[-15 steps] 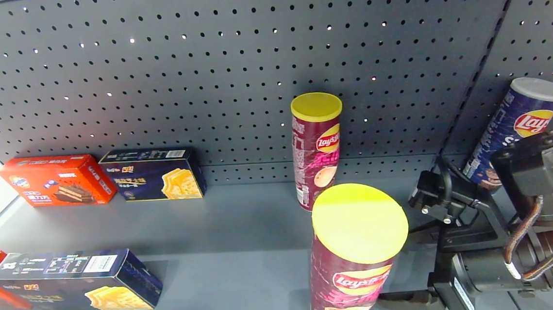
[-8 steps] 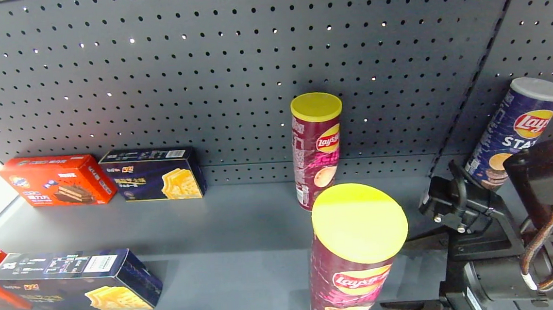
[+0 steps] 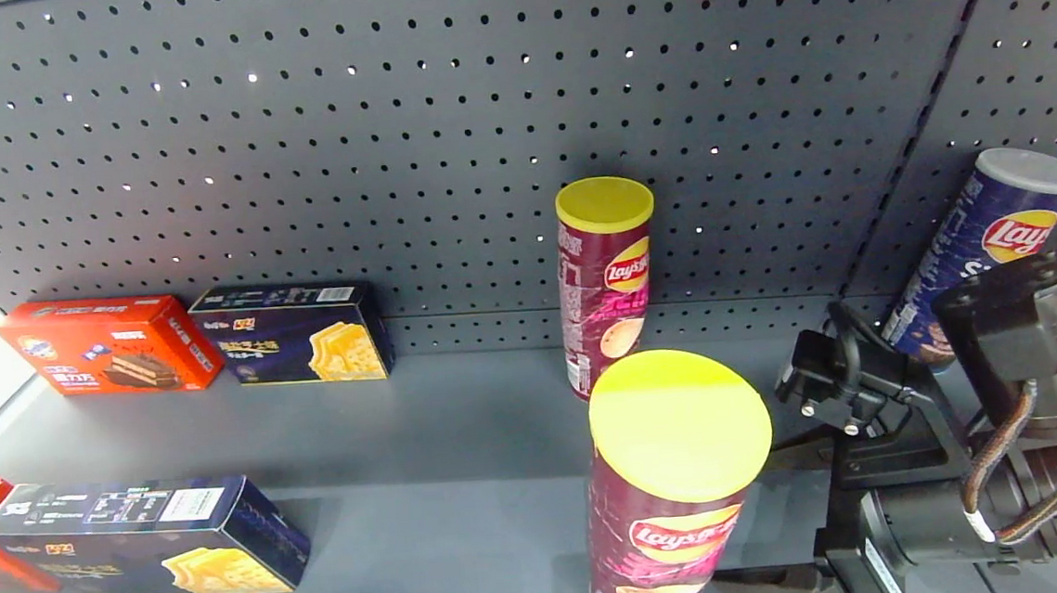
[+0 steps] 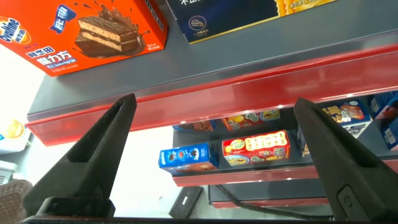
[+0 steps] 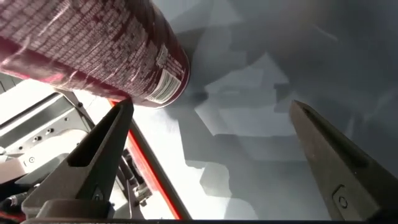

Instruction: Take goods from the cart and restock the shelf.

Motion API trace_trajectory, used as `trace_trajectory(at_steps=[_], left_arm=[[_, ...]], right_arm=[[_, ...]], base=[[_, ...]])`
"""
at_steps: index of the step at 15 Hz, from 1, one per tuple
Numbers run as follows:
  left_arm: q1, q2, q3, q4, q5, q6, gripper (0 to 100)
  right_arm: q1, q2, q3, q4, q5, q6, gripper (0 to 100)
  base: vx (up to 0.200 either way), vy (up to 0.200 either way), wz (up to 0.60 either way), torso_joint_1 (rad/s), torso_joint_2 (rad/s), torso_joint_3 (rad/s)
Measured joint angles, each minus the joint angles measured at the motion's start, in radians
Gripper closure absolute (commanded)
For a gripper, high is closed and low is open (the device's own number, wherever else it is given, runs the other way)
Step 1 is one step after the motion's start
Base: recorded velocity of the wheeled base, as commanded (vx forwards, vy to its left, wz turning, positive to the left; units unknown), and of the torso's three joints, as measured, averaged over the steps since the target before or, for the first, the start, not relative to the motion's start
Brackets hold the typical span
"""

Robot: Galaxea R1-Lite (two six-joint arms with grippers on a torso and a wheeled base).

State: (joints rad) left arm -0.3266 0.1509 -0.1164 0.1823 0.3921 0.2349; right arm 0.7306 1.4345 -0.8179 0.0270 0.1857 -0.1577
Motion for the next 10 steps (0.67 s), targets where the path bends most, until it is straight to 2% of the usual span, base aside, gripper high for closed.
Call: trace_trajectory(at_steps=[10], left_arm=[[0.001, 0.000, 0.000, 0.000, 0.000, -0.001, 0]], right_arm=[[-0.001, 0.019, -0.013, -0.001, 0.000, 0.000, 0]], base=[[0.000, 0.000, 0.00, 0.000, 0.00, 0.000]])
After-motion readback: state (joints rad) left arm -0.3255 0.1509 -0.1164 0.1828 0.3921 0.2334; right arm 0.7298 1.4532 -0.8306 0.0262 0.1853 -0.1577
